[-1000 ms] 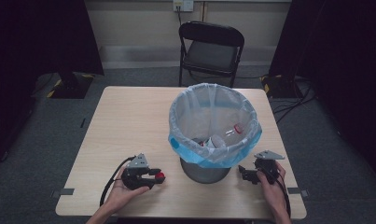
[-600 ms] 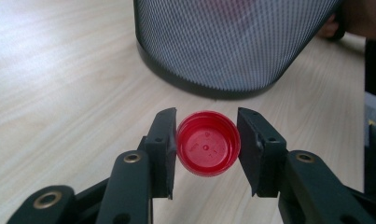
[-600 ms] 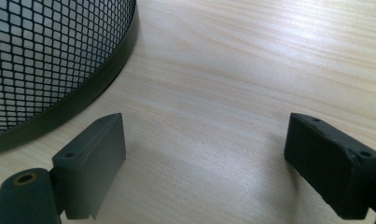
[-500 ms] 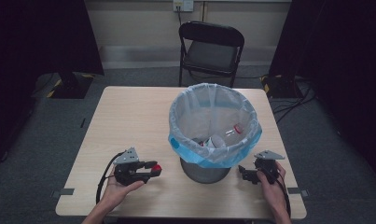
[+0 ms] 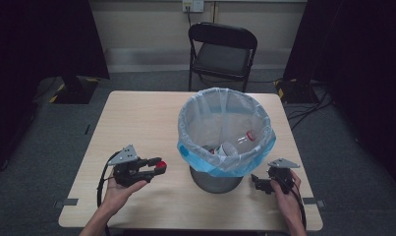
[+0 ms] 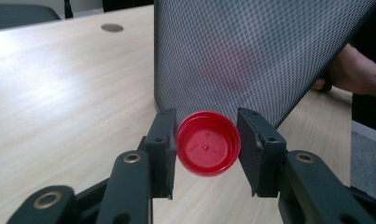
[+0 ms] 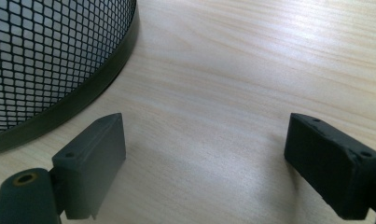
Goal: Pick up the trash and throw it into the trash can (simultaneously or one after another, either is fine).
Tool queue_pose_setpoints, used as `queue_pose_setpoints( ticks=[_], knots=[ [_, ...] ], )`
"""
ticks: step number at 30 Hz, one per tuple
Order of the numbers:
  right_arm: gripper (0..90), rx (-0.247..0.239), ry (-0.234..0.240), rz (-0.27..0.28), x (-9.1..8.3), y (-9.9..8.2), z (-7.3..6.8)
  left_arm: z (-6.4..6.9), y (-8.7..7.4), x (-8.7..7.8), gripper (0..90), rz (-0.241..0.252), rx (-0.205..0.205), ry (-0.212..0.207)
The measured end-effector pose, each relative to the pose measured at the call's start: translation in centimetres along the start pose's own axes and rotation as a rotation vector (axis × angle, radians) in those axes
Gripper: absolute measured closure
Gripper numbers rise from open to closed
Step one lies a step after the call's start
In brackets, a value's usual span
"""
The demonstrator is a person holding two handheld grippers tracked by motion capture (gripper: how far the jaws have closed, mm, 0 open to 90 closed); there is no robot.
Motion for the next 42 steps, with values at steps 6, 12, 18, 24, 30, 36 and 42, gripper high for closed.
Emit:
queue_pose_setpoints(
  ticks=[6,12,18,24,30,36,42],
  knots=[
    [11.8,-0.001,0.000,0.000,0.0,0.0,0.0,0.0,1.4,-0.6,59.4,0.025,0.021,0.008],
    [11.8,0.000,0.000,0.000,0.0,0.0,0.0,-0.2,3.6,-1.4,59.5,0.082,0.039,0.007],
    [11.8,-0.001,0.000,0.001,0.0,0.0,0.0,-0.2,5.5,-2.0,59.4,0.114,0.072,0.021],
    [11.8,0.000,0.000,0.000,0.0,0.0,0.0,0.0,7.8,-2.6,59.4,0.140,0.100,0.022],
    [11.8,-0.001,0.000,0.001,0.0,0.0,0.0,-0.2,9.0,-2.7,59.4,0.175,0.102,0.019],
    [11.8,0.000,0.000,0.000,0.0,0.0,0.0,0.2,10.2,-2.9,59.4,0.204,0.108,0.012],
    [11.8,0.000,0.000,0.000,0.0,0.0,0.0,0.8,11.7,-3.1,59.4,0.219,0.137,0.006]
  ],
)
Point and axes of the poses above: each handheld gripper's, and its own axes: x roughly forward along the jaws, y roughly out of its top, z roughly to its right, the point moved 4 cm from there along x, roughly forward along the jaws, and after that the axes turned 14 degrees about -y, right-handed, at the moved point
